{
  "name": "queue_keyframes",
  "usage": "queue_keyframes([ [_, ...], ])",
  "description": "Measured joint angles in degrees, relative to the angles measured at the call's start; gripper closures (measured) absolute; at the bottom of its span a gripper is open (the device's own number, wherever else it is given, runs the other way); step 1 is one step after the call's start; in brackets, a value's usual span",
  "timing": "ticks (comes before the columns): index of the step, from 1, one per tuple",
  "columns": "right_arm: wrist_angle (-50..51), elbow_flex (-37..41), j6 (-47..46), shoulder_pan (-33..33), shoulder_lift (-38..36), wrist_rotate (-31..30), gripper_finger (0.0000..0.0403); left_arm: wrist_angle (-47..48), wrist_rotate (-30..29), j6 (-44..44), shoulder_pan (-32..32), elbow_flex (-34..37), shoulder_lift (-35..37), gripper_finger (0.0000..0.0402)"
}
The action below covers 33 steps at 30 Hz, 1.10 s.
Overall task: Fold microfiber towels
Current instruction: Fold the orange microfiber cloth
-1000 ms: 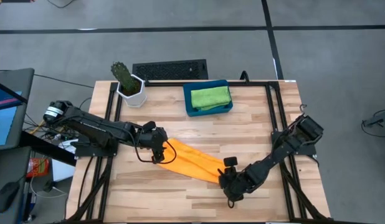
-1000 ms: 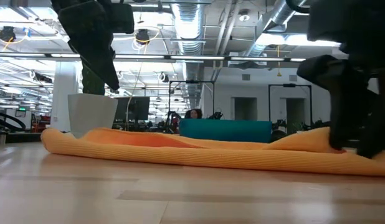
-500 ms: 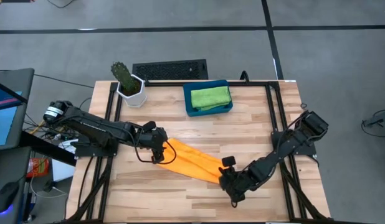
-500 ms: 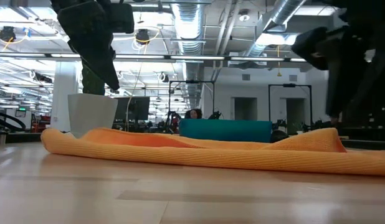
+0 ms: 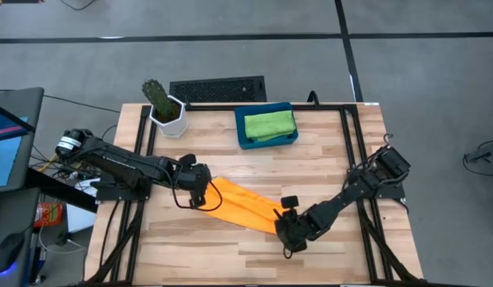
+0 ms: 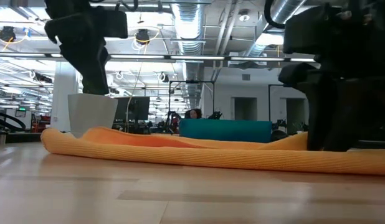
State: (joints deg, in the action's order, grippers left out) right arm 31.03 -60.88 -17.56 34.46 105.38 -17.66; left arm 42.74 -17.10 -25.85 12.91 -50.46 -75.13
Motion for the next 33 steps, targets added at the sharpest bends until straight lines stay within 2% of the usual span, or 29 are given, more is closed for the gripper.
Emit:
queue_keyframes([
  [2, 0.14, 0.0, -0.89, -0.07, -0.4, 0.11, 0.0306, 0.34, -0.61, 0.74, 0.0, 0.43, 0.02, 0.0203],
  [6, 0.42, 0.0, -3.43, -0.07, -0.52, 2.44, 0.0382, -1.36, -0.16, 1.17, 0.01, 4.29, 0.02, 0.0203],
  [7, 0.26, 0.0, -3.92, -0.07, -0.52, 2.98, 0.0389, -2.5, 0.7, 1.17, 0.0, 5.61, 0.02, 0.0203],
  [13, 0.24, 0.0, -7.48, 0.89, -0.52, 3.27, 0.0391, -7.03, 2.17, 2.81, 0.02, 12.56, 0.02, 0.0203],
  [22, 0.0, 0.0, -7.52, 1.52, -0.52, 4.22, 0.0386, -10.24, -3.66, 14.13, -0.99, 12.85, 0.59, 0.0203],
  [24, 0.0, 0.0, -7.5, 1.43, -0.52, 4.21, 0.0393, -12.62, -2.08, 18.02, -2.02, 12.85, 0.5, 0.0203],
  [26, -0.16, 0.0, -7.25, 1.44, -0.52, 4.23, 0.0395, -14.84, 1.93, 21.91, -3.64, 12.85, 0.24, 0.0203],
  [33, -0.13, 0.0, -7.04, 1.46, -0.52, 4.31, 0.038, -15.48, 8.49, 31.39, -10.17, 12.85, 0.24, 0.0203],
])
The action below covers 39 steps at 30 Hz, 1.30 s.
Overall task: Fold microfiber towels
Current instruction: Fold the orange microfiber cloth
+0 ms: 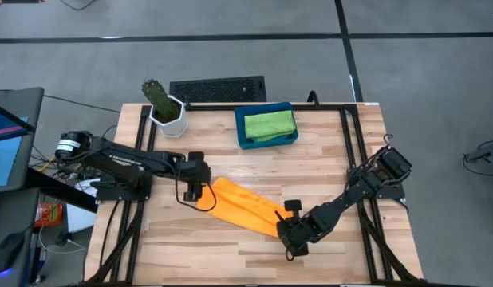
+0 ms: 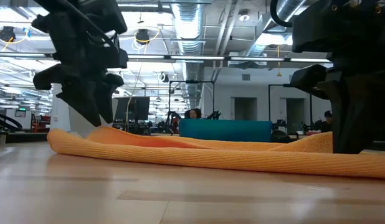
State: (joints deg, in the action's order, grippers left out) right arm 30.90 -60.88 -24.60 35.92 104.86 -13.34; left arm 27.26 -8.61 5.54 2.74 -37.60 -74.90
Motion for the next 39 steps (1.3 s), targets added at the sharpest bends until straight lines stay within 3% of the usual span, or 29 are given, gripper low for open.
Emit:
queue_keyframes([
  [6, 0.07, 0.0, 0.07, 0.0, 0.0, 0.15, 0.0395, -0.33, 6.7, 3.25, -3.69, 0.0, -1.95, 0.0225],
  [11, 0.26, 0.0, 0.11, 0.0, 0.0, 0.15, 0.0382, -1.87, 8.34, 4.7, -3.93, 0.0, -4.77, 0.0266],
  [15, 0.36, 0.0, 0.1, 0.0, 0.0, 0.17, 0.0387, -2.35, 9.86, 5.08, -3.99, 0.0, -8.79, 0.0312],
  [20, 0.61, -0.05, -0.68, 0.06, -1.05, 0.41, 0.0395, -2.06, 12.16, -0.77, -3.95, 0.0, -9.61, 0.039],
  [26, 2.5, -0.2, -0.94, -0.64, -4.69, -0.05, 0.0397, 2.35, 12.07, -5.41, -3.93, -0.02, -5.42, 0.04],
  [33, 3.19, -0.2, 2.12, -1.07, -7.58, -0.18, 0.0385, 2.31, 7.57, -6.17, -3.95, -0.07, -3.32, 0.0401],
  [39, 1.71, -0.2, 19.92, -1.07, -6.57, 3.44, 0.0306, 0.03, 7.29, -6.05, -3.93, -0.07, -3.87, 0.0401],
])
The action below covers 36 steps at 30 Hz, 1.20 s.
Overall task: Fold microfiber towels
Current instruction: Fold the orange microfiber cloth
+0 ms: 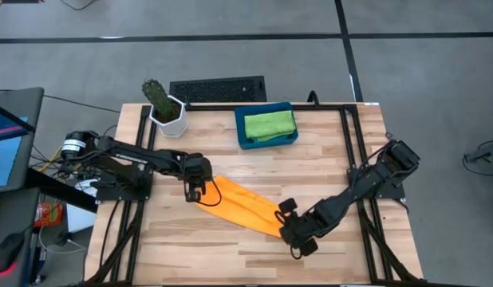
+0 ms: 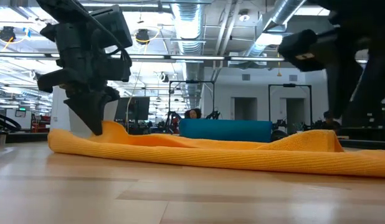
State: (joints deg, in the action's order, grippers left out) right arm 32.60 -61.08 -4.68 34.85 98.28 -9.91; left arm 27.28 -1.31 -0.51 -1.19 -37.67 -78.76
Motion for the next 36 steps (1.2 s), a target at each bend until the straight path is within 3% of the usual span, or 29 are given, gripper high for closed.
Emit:
queue_keyframes([
  [6, -2.66, -0.08, 12.74, -0.62, 1.91, -1.33, 0.022, 0.16, -0.56, -0.13, 0.0, 0.01, -0.11, 0.0401],
  [11, -1.09, 0.02, 14.71, -1.03, 4.77, -2.09, 0.0202, 0.16, -0.99, -0.73, 0.0, 0.0, -0.11, 0.0401],
  [16, 0.02, 0.13, 14.88, -1.25, 7.0, -2.27, 0.0221, 0.04, -1.03, -1.63, 0.0, 0.02, -0.11, 0.0401],
  [26, 0.34, -0.15, 10.42, -1.25, 6.53, -2.3, 0.0312, -0.1, -1.06, -2.32, 0.0, 0.01, -0.11, 0.0401],
  [36, 0.19, -1.6, 8.54, -2.44, 6.53, -1.95, 0.0321, -0.26, -1.06, -2.78, 0.0, 0.02, -0.11, 0.0401],
])
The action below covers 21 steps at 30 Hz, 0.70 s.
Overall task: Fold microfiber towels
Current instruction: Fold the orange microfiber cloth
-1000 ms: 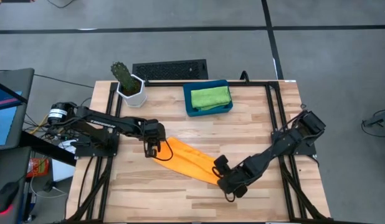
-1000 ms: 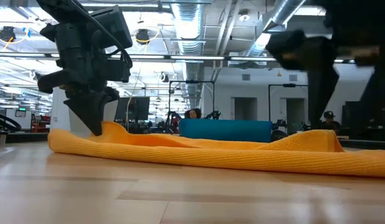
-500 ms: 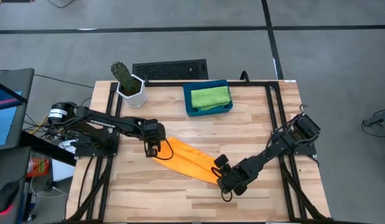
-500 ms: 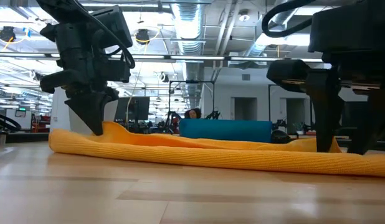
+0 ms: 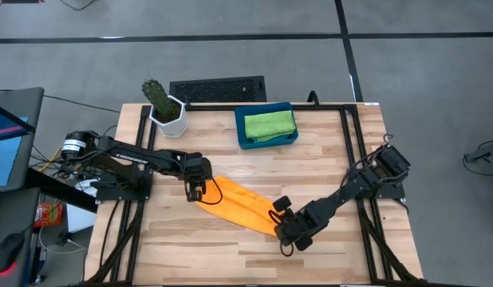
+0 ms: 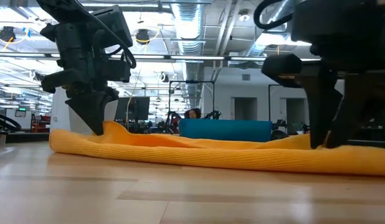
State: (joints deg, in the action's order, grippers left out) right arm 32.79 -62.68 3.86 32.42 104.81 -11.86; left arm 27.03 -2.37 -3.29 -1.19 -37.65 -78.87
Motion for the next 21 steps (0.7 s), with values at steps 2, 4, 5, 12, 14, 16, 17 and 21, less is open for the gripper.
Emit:
queue_keyframes([
  [2, 0.4, -0.3, -0.79, -0.42, 0.0, 0.04, 0.032, -0.02, 0.0, 0.0, 0.0, 0.0, 0.0, 0.0401],
  [4, 0.14, -0.78, -0.83, -0.79, -0.02, 0.02, 0.0317, -0.02, 0.0, 0.0, 0.0, 0.0, 0.0, 0.0401],
  [5, -0.01, -0.96, -0.83, -0.91, -0.02, 0.04, 0.0315, -0.04, 0.0, 0.0, 0.0, 0.0, 0.0, 0.0401],
  [12, 0.45, -1.02, -0.9, -1.89, -0.47, 0.44, 0.0298, -0.04, 0.0, 0.55, 0.0, 0.0, 0.0, 0.0401],
  [14, -0.01, -1.09, -1.02, -2.42, -1.2, 0.38, 0.0292, -0.08, 0.0, 0.95, 0.0, 0.0, 0.0, 0.0401],
  [16, 0.1, -1.1, -2.59, -3.33, -1.45, -0.14, 0.0289, -0.25, -0.02, 1.09, 0.0, 0.0, 0.0, 0.0401],
  [17, 0.26, -1.04, -3.96, -4.06, -1.64, -0.28, 0.0289, -0.49, -0.01, 1.09, 0.0, 0.0, 0.0, 0.0401],
  [21, 1.26, -1.07, -10.02, -7.2, -1.86, -0.28, 0.029, -1.44, -0.02, 1.09, 0.0, 0.0, 0.0, 0.0401],
])
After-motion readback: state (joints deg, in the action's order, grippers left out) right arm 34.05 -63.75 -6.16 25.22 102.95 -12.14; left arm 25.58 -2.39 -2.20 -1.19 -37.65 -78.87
